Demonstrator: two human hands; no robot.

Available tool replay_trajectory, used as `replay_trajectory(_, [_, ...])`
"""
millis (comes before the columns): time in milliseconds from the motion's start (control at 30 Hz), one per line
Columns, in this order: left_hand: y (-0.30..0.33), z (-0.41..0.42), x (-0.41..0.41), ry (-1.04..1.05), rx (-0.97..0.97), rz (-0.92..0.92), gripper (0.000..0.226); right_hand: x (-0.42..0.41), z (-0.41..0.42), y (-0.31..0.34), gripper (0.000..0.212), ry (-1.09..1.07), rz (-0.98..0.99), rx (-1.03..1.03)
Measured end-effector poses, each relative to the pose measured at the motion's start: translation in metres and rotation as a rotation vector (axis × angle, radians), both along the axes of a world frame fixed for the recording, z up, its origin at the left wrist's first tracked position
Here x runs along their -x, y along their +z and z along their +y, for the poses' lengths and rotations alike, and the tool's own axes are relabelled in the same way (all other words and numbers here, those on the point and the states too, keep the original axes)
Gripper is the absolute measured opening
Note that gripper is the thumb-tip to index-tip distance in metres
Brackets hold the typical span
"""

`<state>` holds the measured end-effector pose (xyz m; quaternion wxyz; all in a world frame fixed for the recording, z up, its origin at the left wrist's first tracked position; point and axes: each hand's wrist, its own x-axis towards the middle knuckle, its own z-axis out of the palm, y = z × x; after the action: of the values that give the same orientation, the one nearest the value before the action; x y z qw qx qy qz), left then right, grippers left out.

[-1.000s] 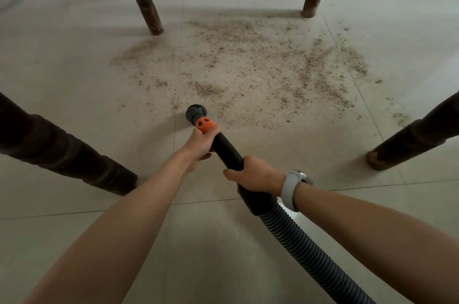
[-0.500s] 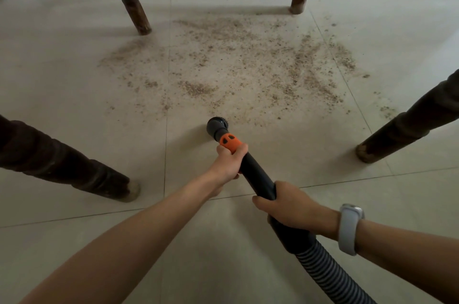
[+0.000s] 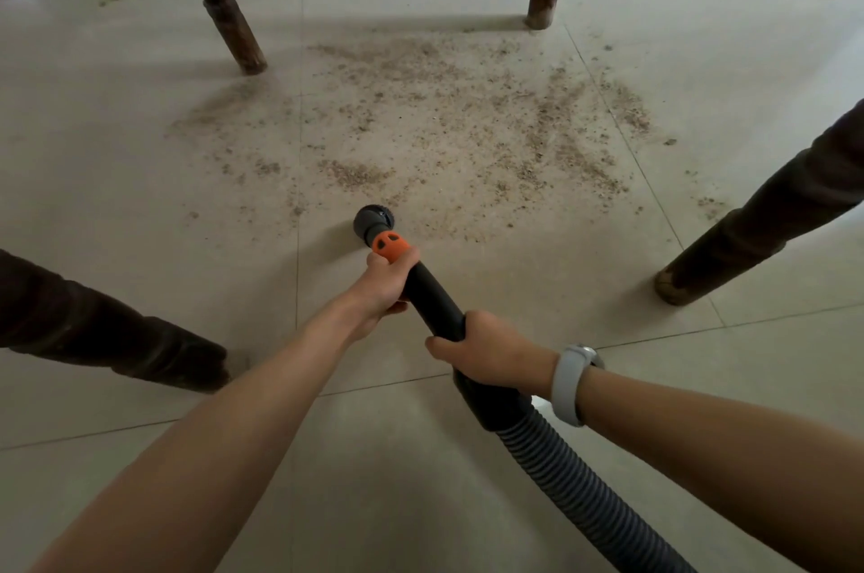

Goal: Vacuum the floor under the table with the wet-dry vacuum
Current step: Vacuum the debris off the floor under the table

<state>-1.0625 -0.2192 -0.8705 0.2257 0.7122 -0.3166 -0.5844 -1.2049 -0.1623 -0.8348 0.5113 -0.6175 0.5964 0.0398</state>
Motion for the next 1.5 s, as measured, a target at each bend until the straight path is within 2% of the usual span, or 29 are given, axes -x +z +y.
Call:
replay_trajectory(200, [0.002,0.028,0.039,-0.116,-0.047,0.104,0.063,0.043,0.036,0.002,0.03,-0.064,0.093,-0.01])
replay_trajectory(367, [-0.001,0.023,0.045,-0.14,-0.018,0.07,0.064,0.046,0.034,0.001,0.031,-0.064,0.093,-0.026])
replay_trajectory(567, [-0.005,0.0,0.022,-0.071,0.007,-0.003,0.065,0.024,0.004,-0.005,0.038,-0.003,0.058,0.028])
replay_trajectory(733, [-0.007,-0.008,0.009,-0.022,-0.026,0.037,0.068,0.016,-0.005,-0.005,0.033,0.029,0.037,0.039])
replay_trajectory(867, [-0.003,0.015,0.022,-0.139,-0.072,0.085,0.065,0.039,0.021,-0.008,0.036,0.005,0.074,0.016])
replay_trajectory(1000, [0.0,0.026,0.045,-0.269,-0.035,0.082,0.052,0.07,0.043,-0.01,0.037,-0.076,0.074,-0.06])
replay_trajectory(1100, [0.002,0.022,0.055,-0.156,-0.059,0.145,0.036,0.084,0.041,-0.006,0.036,-0.082,0.067,-0.075])
replay_trajectory(1200, [-0.001,0.016,0.053,-0.03,-0.068,0.152,0.031,0.083,0.035,-0.006,0.035,-0.059,0.062,-0.067])
replay_trajectory(1333, [-0.005,0.015,0.042,-0.042,-0.127,0.146,0.039,0.062,0.023,-0.009,0.03,-0.098,0.016,0.034])
replay_trajectory(1500, [-0.008,0.016,0.035,-0.023,-0.149,0.122,0.047,0.03,0.013,-0.018,0.036,-0.046,0.123,0.314])
